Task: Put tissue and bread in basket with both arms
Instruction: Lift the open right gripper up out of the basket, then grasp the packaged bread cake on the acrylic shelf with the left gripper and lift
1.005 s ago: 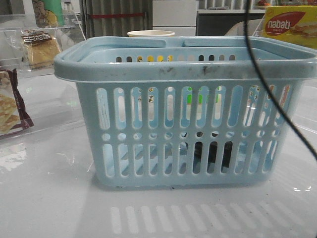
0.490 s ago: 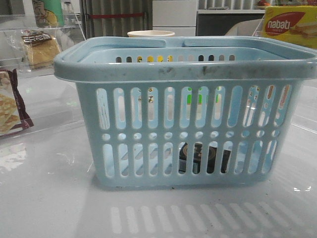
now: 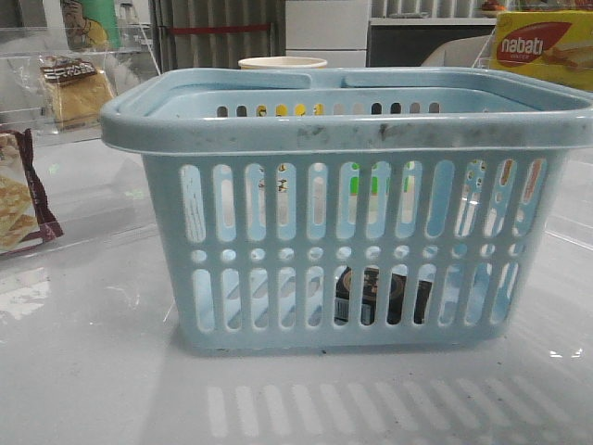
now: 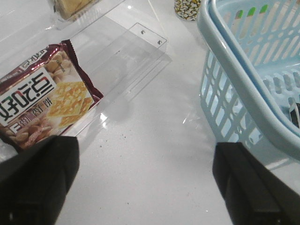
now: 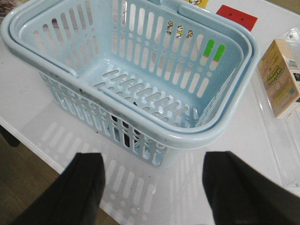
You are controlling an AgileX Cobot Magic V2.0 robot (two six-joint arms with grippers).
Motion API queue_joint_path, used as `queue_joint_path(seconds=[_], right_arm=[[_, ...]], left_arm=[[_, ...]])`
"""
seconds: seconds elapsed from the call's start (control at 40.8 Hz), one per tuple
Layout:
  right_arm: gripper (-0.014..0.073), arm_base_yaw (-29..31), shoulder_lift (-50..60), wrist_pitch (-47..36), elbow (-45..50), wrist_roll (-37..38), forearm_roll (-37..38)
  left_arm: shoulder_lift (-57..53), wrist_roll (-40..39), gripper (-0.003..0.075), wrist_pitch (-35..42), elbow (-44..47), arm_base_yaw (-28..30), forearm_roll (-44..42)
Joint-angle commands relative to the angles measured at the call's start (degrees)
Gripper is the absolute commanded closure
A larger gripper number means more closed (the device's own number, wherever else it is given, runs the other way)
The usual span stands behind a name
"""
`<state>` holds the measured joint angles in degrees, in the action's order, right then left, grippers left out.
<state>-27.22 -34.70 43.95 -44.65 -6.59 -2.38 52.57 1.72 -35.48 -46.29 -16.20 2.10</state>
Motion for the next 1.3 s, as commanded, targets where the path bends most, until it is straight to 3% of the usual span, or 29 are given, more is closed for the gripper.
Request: queue_joint_path(seconds=[0.0,0.294,0.687,1.005,1.275], right_arm=[[0.0043,0.0,-0.1,-3.8,-1.5,-0.3,0.7],[0.0043,0.0,-0.1,-3.8,-1.5,-0.3,0.7],[0.0043,0.0,-0.1,-3.8,-1.5,-0.3,0.7],[0.0043,0.0,-0.1,-3.8,-1.5,-0.3,0.7],[0.0043,0.0,-0.1,-3.8,-1.5,-0.3,0.7]], left_arm=[[3.9,0.1,0.0053,5.2,-5.1,-0.4,0.2],[21.5,0.1,0.0054,7.6,-18.9,-0.1,-2.1],[41.1,-0.1,0.0054,7.0,-38.0,8.8,2.1],[50.6,-0.1,0.0054,8.7,-45.1,12.7,2.6],[55.5,-0.1,0.0054,18.6,-46.1,12.7,2.6]])
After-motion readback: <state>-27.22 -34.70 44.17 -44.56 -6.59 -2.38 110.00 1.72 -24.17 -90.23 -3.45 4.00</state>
